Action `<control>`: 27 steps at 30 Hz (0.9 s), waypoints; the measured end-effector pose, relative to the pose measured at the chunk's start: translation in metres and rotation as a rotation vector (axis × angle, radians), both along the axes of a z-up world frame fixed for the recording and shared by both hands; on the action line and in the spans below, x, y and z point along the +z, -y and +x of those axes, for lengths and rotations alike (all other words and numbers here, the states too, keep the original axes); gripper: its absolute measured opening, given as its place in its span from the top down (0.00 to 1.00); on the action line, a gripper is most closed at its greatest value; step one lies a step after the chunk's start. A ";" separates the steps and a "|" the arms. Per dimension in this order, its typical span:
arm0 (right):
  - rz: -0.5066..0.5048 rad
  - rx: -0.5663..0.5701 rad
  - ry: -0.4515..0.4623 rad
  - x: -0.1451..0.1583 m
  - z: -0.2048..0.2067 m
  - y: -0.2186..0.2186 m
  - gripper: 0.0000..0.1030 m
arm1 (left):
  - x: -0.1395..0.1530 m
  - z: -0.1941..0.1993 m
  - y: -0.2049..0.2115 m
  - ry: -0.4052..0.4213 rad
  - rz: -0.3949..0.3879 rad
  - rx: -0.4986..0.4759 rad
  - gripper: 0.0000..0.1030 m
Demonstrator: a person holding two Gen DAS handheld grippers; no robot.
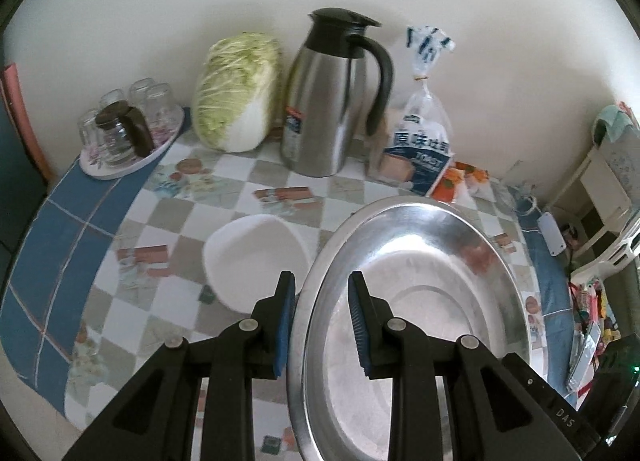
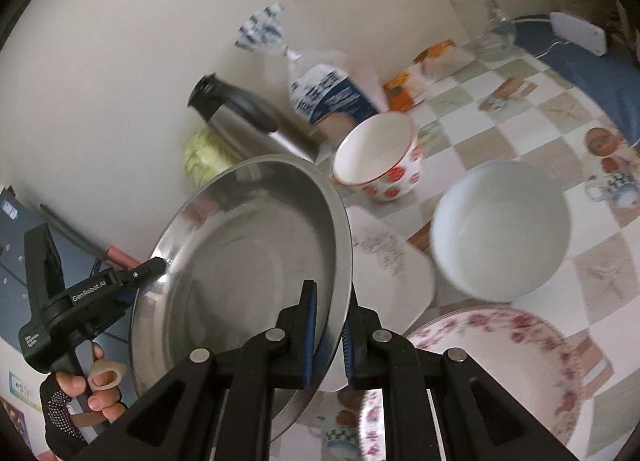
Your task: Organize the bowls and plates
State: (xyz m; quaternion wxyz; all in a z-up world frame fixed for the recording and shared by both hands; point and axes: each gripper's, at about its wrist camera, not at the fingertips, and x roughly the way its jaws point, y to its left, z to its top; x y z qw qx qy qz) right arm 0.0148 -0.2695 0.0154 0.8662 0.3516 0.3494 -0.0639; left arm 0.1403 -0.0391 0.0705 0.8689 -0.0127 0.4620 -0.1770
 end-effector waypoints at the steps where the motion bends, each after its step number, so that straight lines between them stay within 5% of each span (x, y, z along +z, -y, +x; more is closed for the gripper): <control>1: -0.001 -0.005 0.003 0.001 -0.001 0.003 0.88 | -0.001 0.000 0.003 -0.001 -0.010 -0.005 0.73; 27: -0.074 -0.060 -0.108 -0.015 0.003 0.024 0.88 | -0.077 0.026 0.007 -0.168 -0.180 0.042 0.73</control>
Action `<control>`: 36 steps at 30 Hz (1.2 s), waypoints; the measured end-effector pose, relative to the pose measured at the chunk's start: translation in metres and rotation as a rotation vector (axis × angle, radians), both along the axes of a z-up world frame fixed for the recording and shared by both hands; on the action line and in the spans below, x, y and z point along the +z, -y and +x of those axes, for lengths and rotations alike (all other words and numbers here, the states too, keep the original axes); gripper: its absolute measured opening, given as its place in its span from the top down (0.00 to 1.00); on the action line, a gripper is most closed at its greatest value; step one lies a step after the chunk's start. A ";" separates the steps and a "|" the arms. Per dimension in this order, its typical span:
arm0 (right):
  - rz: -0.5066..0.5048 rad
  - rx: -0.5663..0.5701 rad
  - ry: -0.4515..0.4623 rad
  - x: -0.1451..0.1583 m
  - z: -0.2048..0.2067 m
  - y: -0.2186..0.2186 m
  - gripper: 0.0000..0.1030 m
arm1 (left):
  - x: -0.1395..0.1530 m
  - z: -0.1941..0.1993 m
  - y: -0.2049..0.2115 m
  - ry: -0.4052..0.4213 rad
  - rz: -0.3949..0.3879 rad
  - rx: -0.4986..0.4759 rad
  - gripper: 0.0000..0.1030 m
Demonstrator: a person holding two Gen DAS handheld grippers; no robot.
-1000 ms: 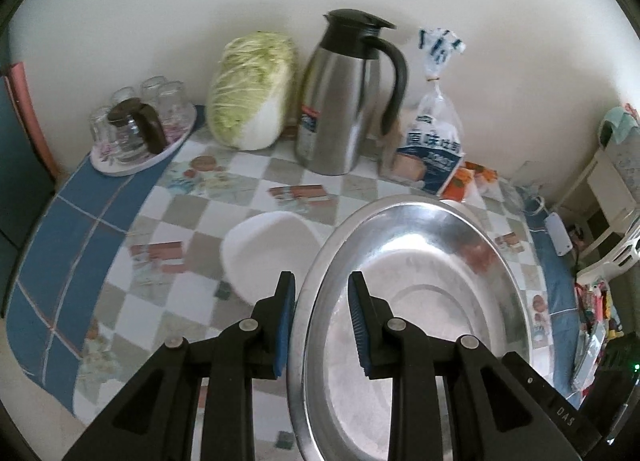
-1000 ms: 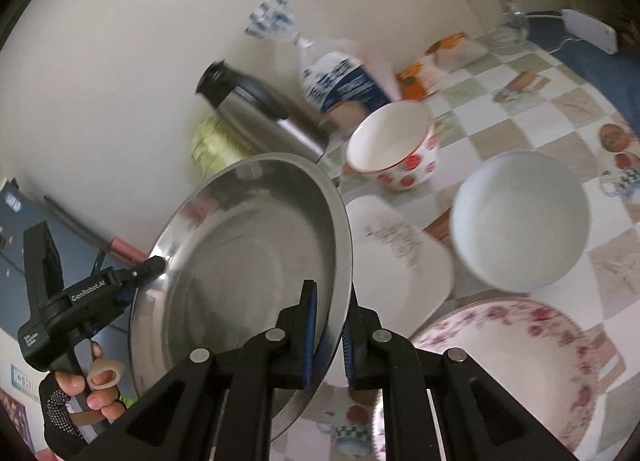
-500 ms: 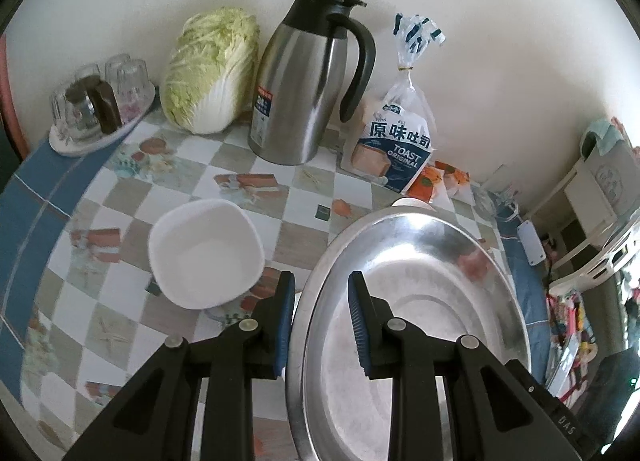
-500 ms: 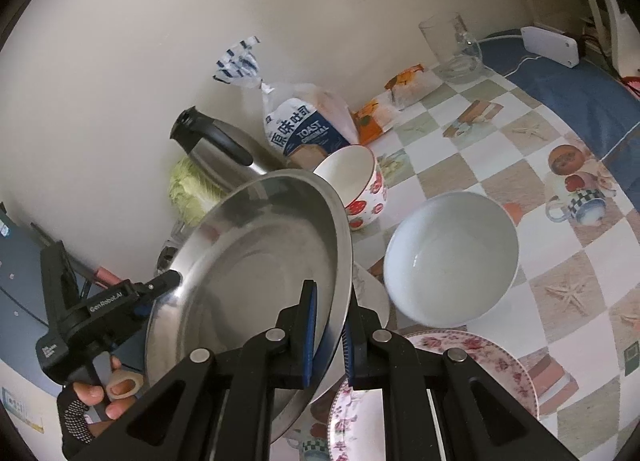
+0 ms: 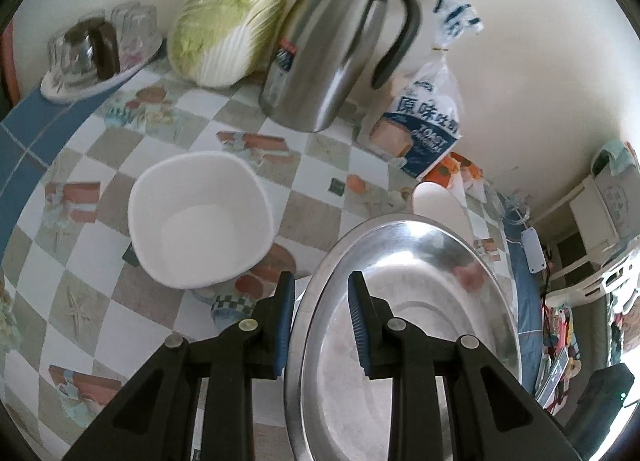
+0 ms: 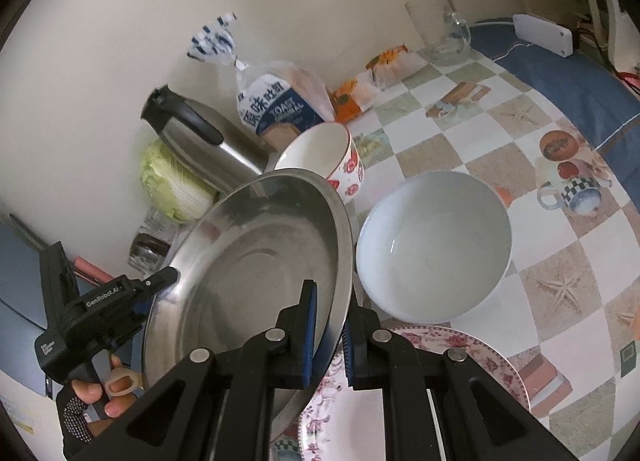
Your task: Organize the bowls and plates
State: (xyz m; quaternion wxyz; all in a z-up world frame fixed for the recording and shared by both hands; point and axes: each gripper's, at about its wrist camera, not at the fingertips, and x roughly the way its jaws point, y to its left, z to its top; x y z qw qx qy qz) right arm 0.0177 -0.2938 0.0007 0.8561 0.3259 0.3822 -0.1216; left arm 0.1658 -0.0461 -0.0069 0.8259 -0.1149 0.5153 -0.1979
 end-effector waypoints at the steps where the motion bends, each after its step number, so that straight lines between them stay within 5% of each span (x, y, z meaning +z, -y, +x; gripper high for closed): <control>1: -0.002 0.004 -0.005 -0.001 0.002 -0.001 0.88 | -0.002 0.001 -0.002 -0.006 0.000 0.004 0.73; 21: -0.035 0.044 -0.126 -0.027 0.024 -0.013 0.88 | -0.030 0.008 -0.021 -0.097 0.019 0.027 0.73; 36: -0.052 0.039 -0.157 -0.037 0.034 -0.012 0.87 | -0.040 0.015 -0.014 -0.090 0.052 0.013 0.73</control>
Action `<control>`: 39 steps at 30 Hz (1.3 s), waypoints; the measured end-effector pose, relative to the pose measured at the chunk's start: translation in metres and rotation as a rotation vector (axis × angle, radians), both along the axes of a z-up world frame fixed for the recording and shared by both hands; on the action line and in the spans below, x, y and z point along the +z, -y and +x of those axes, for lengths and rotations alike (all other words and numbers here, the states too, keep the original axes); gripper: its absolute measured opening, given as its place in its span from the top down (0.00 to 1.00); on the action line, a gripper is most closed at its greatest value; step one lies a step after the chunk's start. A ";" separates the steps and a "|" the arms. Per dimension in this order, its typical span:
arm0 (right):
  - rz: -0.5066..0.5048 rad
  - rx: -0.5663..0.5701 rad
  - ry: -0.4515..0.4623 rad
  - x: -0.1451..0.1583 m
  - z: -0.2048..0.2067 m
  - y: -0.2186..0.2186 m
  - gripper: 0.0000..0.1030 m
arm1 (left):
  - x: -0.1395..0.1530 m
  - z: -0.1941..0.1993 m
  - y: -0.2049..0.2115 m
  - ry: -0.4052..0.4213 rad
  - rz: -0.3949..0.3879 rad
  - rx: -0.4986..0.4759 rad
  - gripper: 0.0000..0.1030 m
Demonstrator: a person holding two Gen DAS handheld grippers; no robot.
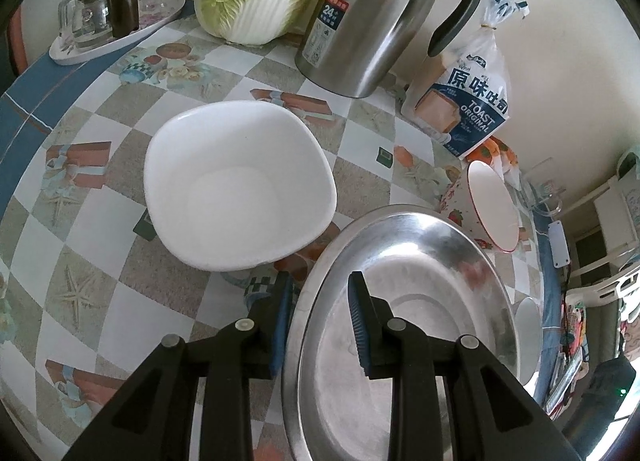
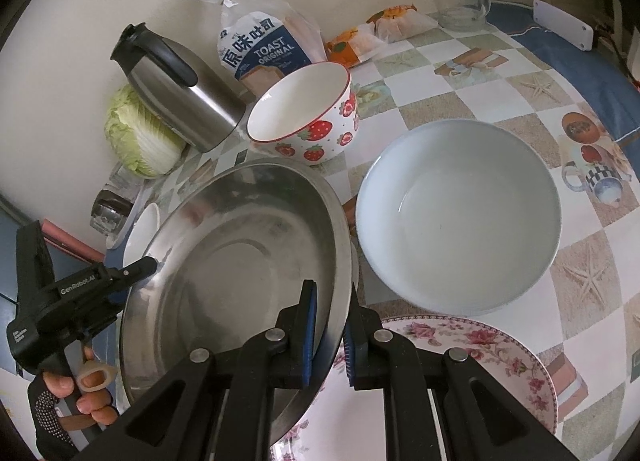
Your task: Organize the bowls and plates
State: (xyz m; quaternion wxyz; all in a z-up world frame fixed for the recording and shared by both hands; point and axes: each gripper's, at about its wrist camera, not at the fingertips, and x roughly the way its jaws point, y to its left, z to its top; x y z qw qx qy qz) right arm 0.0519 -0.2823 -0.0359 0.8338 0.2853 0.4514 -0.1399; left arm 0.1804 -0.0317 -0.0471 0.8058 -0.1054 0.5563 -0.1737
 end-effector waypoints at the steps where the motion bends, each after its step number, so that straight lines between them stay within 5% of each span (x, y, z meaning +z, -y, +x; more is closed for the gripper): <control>1: -0.001 0.001 -0.003 -0.001 0.001 0.000 0.87 | 0.000 0.000 0.000 0.002 0.002 -0.002 0.73; 39: -0.061 -0.020 -0.021 -0.005 0.012 0.003 0.88 | -0.016 0.009 0.008 -0.015 -0.006 -0.018 0.73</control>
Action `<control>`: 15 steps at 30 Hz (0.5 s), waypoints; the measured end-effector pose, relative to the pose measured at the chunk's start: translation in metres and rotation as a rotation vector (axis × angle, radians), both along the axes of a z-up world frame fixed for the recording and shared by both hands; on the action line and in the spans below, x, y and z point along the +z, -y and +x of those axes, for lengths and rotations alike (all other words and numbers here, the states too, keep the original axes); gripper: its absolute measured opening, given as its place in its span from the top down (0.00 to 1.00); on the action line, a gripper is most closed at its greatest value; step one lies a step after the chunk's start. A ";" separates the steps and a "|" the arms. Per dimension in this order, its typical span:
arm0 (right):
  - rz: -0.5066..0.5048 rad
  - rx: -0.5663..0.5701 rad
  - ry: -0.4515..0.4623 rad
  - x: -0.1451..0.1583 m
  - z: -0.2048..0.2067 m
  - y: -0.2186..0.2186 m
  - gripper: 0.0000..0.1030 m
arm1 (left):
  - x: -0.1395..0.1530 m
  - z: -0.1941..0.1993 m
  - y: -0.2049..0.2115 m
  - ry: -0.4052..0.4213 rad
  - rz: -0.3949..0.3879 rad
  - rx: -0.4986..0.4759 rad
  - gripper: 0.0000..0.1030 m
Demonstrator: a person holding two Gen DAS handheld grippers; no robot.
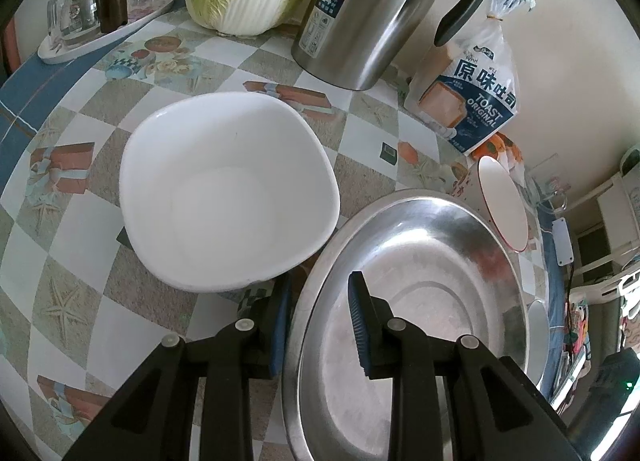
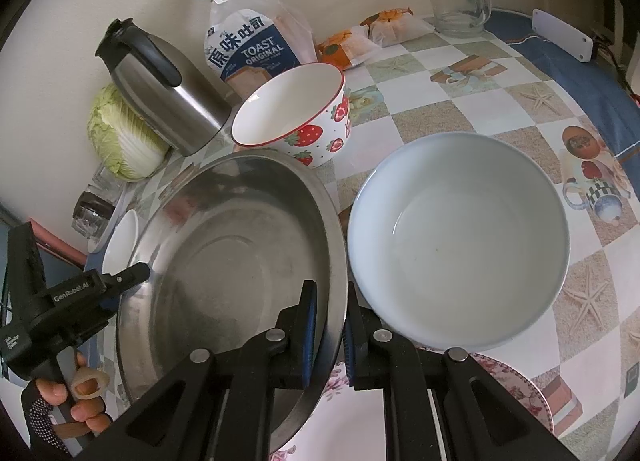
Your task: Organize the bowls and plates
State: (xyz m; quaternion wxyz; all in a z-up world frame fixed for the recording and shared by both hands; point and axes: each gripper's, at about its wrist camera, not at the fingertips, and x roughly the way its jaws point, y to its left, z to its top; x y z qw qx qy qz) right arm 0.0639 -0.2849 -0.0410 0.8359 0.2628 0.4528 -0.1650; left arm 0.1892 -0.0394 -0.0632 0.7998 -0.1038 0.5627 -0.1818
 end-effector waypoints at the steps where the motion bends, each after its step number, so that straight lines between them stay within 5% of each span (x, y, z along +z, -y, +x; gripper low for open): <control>1: -0.001 -0.001 0.000 0.000 0.000 0.000 0.88 | 0.000 0.000 0.000 0.000 0.001 -0.001 0.73; 15: -0.004 -0.017 -0.008 0.001 0.000 0.002 0.87 | -0.007 -0.001 -0.001 -0.029 0.000 0.006 0.73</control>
